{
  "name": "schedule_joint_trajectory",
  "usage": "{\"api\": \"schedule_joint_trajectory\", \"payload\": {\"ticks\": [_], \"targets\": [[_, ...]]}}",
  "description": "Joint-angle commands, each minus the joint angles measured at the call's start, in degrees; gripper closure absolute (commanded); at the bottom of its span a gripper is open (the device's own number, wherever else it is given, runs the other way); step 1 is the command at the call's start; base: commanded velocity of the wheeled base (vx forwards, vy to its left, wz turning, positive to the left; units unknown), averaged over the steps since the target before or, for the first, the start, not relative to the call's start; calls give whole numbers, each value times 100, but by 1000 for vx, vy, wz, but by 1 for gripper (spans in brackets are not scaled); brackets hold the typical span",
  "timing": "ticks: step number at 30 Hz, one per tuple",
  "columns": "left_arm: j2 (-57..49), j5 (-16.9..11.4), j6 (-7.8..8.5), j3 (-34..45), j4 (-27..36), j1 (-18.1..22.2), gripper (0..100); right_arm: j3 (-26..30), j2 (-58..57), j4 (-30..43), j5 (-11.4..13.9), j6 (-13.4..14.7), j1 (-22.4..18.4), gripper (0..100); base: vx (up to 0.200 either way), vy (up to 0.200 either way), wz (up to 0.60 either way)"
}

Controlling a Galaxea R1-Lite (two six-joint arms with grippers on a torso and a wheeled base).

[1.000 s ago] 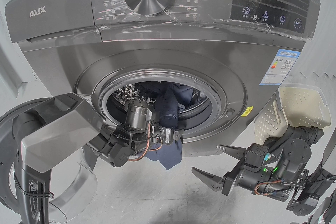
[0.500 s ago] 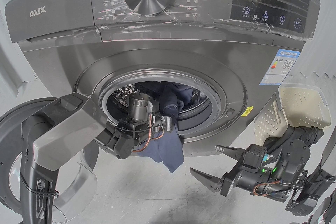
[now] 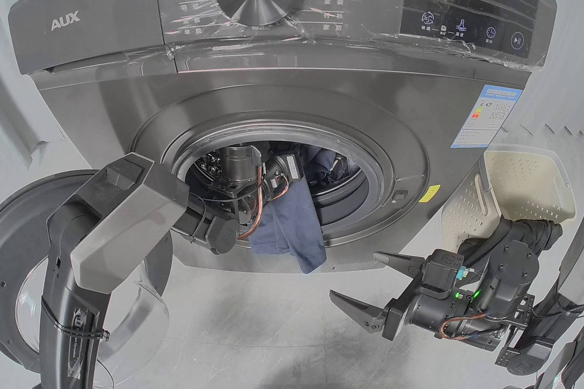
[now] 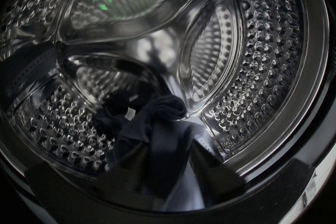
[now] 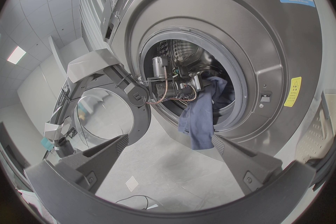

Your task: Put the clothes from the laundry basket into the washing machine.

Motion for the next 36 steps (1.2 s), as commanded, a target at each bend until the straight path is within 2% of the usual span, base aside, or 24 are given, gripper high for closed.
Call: {"api": "schedule_joint_trajectory", "payload": {"ticks": [1, 8, 12, 15, 20, 23, 24, 31, 36], "targets": [[-293, 15, -212, 463, 185, -33, 0, -4, 10, -3, -3, 0, 2, 0, 0, 0, 0], [-1023, -108, -195, 1553, 897, -358, 0, -4, 10, -3, -3, 0, 2, 0, 0, 0, 0], [-1199, -108, -159, 1887, 1239, -463, 0, -4, 10, -3, -3, 0, 2, 0, 0, 0, 0], [-1208, -108, -54, 2018, 1389, -490, 0, -4, 10, -3, -3, 0, 19, 0, 0, 0, 0], [-909, -108, 298, 2185, 1398, -437, 0, -4, 1, -3, -12, 0, 72, 0, 0, 0, 0], [-715, -82, 333, 2080, 1354, -367, 0, -4, 1, -3, -12, 0, 72, 0, 0, 0, 0], [-715, -82, 333, 2080, 1354, -367, 100, -4, 1, -3, -12, 0, 72, 0, 0, 0, 0], [-531, -91, 342, 1825, 1319, -270, 100, -13, 10, -3, -12, 8, 72, 0, 0, 0, 0], [-425, -99, 183, 1271, 1064, -288, 100, -13, 10, -12, -12, 8, 98, 0, 0, 0, 0]]}}
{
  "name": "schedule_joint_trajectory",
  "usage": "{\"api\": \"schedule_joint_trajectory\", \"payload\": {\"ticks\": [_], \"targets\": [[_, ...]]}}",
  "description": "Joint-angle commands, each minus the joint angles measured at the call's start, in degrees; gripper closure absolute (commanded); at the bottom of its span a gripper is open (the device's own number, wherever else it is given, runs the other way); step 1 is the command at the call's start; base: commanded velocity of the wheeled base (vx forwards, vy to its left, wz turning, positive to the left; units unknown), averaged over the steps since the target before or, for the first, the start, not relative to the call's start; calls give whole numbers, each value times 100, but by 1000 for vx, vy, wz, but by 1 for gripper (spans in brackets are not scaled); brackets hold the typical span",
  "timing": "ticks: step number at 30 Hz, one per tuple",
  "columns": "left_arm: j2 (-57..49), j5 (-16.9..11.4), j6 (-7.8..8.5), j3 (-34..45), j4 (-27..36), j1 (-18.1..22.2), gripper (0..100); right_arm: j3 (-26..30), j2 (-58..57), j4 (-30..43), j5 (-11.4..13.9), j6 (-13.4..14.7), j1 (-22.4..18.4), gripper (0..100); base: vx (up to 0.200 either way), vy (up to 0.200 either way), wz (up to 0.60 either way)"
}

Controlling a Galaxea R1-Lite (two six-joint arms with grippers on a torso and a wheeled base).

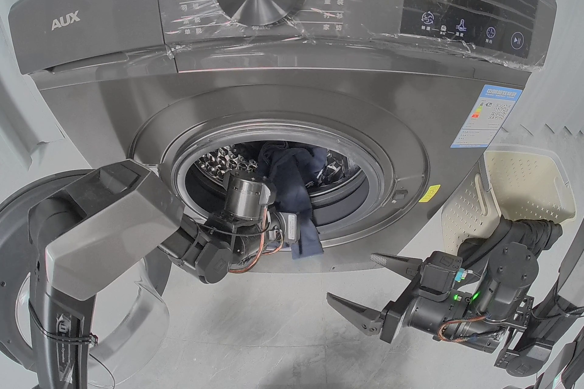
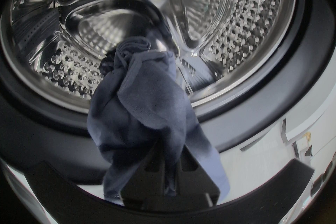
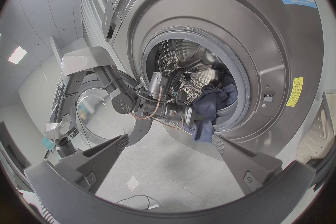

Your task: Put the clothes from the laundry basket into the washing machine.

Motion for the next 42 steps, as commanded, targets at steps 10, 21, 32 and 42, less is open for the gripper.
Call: {"api": "schedule_joint_trajectory", "payload": {"ticks": [10, 21, 32, 42], "targets": [[655, 195, -348, -1436, -1156, 45, 100, -19, -11, -8, 4, 1, 18, 0, 0, 0, 0], [1209, 511, -322, -2649, -1376, 212, 100, -19, -2, -8, 4, 1, 18, 0, 0, 0, 0], [1622, 705, -93, -3326, -1332, 221, 100, -10, -2, -8, 4, 36, 18, 0, 0, 0, 0], [1376, 705, -155, -2728, -1279, 160, 0, -2, -2, -8, 4, 36, 18, 0, 0, 0, 0]]}}
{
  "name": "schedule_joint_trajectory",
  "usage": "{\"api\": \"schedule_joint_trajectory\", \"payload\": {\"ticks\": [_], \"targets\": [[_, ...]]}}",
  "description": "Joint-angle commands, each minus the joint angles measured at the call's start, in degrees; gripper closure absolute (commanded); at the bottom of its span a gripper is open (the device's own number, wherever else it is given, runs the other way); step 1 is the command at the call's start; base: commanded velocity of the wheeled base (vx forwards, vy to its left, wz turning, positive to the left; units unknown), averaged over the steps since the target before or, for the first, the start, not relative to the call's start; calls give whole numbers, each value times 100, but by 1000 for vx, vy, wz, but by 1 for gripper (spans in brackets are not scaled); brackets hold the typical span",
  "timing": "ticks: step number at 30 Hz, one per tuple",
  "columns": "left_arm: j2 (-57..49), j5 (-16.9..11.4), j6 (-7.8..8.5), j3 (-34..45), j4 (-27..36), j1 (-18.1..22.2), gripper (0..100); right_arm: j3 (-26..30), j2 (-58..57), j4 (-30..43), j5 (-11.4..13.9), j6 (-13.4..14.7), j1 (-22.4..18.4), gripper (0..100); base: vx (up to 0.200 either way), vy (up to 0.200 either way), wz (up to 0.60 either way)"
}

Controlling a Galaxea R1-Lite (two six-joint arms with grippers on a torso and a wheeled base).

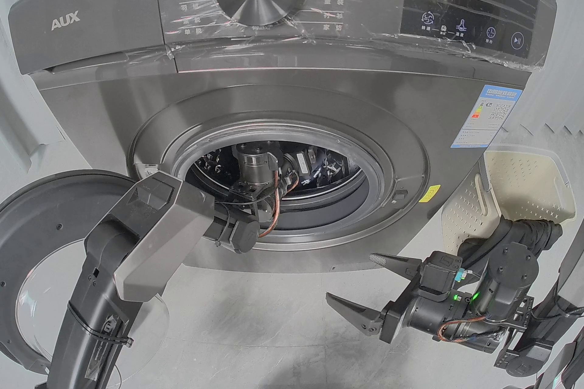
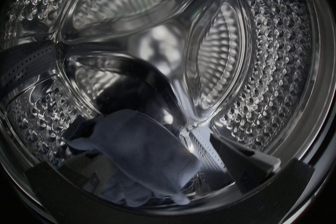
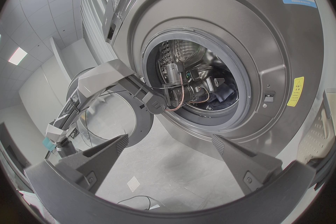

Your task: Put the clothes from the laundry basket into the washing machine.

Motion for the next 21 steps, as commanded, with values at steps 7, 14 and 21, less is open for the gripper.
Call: {"api": "schedule_joint_trajectory", "payload": {"ticks": [7, 14, 21], "targets": [[-535, 1, 40, 1027, -4, -126, 0, 18, 1, 5, 10, 0, 11, 0, 0, 0, 0], [-1238, -25, 251, 2494, -101, -389, 0, 27, 1, 5, 2, 0, 11, 0, 0, 0, 0], [-1914, -78, 594, 4006, -435, -715, 0, 71, -17, 5, 10, 17, 28, 0, 0, 0, 0]]}}
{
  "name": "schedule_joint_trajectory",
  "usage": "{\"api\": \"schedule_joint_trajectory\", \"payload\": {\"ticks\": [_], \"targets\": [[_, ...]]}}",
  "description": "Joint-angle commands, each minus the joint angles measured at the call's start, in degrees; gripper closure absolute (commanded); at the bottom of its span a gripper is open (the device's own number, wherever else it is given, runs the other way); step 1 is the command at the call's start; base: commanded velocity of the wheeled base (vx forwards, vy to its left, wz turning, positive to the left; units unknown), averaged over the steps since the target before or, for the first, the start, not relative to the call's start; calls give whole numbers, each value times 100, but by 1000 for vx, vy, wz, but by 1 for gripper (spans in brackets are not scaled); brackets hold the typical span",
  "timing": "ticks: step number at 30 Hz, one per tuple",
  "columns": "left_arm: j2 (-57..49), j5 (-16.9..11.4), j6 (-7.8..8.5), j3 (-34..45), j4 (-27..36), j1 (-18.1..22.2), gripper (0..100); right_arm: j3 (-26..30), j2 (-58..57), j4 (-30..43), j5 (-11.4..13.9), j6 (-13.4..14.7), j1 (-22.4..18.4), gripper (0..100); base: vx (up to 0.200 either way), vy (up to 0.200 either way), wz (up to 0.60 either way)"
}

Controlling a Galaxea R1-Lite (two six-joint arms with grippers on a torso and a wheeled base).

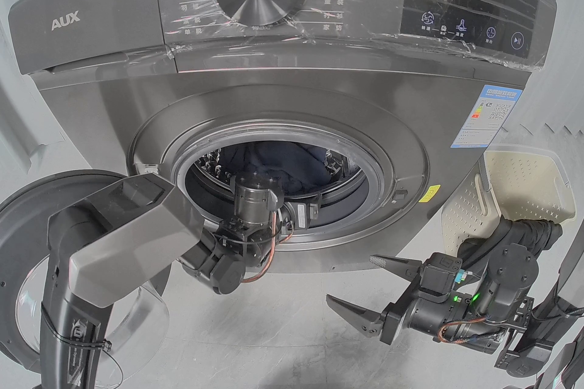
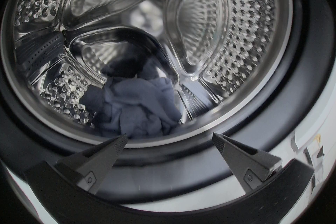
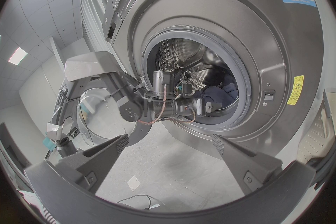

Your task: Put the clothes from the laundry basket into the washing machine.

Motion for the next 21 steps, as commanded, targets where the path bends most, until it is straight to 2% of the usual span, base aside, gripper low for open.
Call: {"api": "schedule_joint_trajectory", "payload": {"ticks": [1, 5, 6, 10, 14, 16, 17, 21], "targets": [[-820, -36, 203, 1180, -246, -341, 0, 38, -17, 1, -1, 12, 17, 0, 0, 0, 0], [-1418, -45, 203, 2340, -712, -718, 0, 223, -78, 1, 8, 12, 96, 0, 0, 0, 0], [-1418, -45, 203, 2340, -712, -718, 0, 223, -78, 1, 8, 12, 96, 0, 0, 0, 0], [-2341, -45, 132, 3676, -1503, -1246, 0, 530, -509, 1, -1, -5, 114, 0, 0, 0, 0], [-3176, -45, 124, 4722, -2004, -1492, 0, 724, -957, 1, -54, -5, 35, 0, 0, 0, 0], [-3413, -45, 124, 4968, -2066, -1545, 0, 767, -1045, 9, -115, 4, 17, 0, 0, 0, 0], [-3782, -45, 115, 5346, -2083, -1606, 0, 855, -1203, 9, -265, 12, 17, 0, 0, 0, 0], [-4485, 8, 80, 6014, -2083, -1615, 0, 1031, -1529, 36, -563, 83, -53, 0, 0, 0, 0]]}}
